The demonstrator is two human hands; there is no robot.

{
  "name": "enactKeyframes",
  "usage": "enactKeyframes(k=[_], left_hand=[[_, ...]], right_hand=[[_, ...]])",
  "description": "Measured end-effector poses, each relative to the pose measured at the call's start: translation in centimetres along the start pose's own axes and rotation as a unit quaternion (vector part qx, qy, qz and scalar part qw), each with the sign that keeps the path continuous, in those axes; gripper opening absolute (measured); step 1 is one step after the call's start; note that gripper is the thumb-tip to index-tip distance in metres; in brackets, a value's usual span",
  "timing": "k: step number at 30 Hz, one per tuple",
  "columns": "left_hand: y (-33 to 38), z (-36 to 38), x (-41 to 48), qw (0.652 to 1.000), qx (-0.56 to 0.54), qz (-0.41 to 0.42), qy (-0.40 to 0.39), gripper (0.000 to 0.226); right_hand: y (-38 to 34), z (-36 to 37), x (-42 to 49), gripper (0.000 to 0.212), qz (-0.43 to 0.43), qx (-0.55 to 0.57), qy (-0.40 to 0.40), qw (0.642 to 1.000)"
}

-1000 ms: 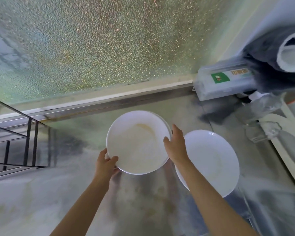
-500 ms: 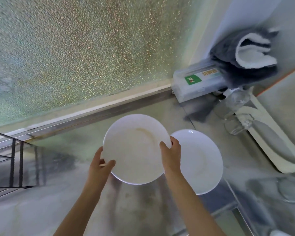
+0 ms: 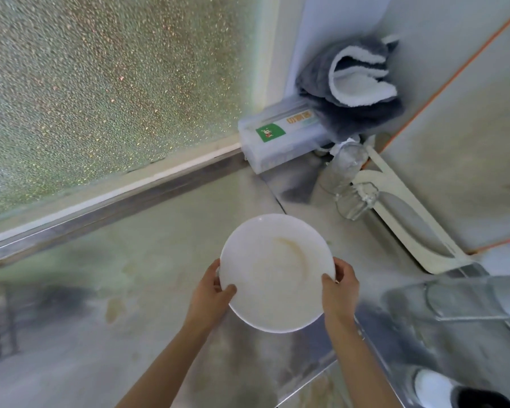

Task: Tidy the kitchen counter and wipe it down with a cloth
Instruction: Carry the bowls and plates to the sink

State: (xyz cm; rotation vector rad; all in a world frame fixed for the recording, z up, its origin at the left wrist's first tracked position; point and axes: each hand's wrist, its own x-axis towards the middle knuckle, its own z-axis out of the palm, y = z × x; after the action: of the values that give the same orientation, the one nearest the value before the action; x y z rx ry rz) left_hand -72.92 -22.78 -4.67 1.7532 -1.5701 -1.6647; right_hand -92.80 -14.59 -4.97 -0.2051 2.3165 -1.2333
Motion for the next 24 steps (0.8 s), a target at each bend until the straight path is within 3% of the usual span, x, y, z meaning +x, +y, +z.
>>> enactKeyframes(k=[2, 5, 11, 16, 20, 24], left_hand=[[0.7, 0.5, 0.0, 0.999, 0.038, 0.011, 0.014, 0.058], [1.1, 1.2, 0.7, 0.993, 0.113, 0.007, 0.021, 0.076], [0.8, 1.4, 1.6, 0.969, 0.237, -0.041, 0.055, 0.062], [-0.1, 1.8, 0.8, 0.993, 0.11, -0.003, 0.043, 0.064], [-1.4, 2.5, -0.2, 0.997, 0.069, -0.003, 0.022, 0.08], [-1.4, 2.3, -0.3, 0.996, 0.082, 0.008, 0.013, 0.077]], right_hand=[[0.6, 0.0, 0.6, 0.04, 0.007, -0.002, -0.001, 1.0], [1.0, 0.0, 1.1, 0.04, 0.004, -0.016, -0.002, 1.0], [2.6, 0.1, 2.0, 0.038, -0.025, -0.058, -0.007, 0.998], [2.0, -1.0, 2.8, 0.052, 0.014, -0.032, -0.104, 0.994], [2.4, -1.1, 3.7, 0.04, 0.027, -0.052, -0.149, 0.987], [2.5, -2.0, 3.0, 0.033, 0.009, -0.022, -0.149, 0.989]])
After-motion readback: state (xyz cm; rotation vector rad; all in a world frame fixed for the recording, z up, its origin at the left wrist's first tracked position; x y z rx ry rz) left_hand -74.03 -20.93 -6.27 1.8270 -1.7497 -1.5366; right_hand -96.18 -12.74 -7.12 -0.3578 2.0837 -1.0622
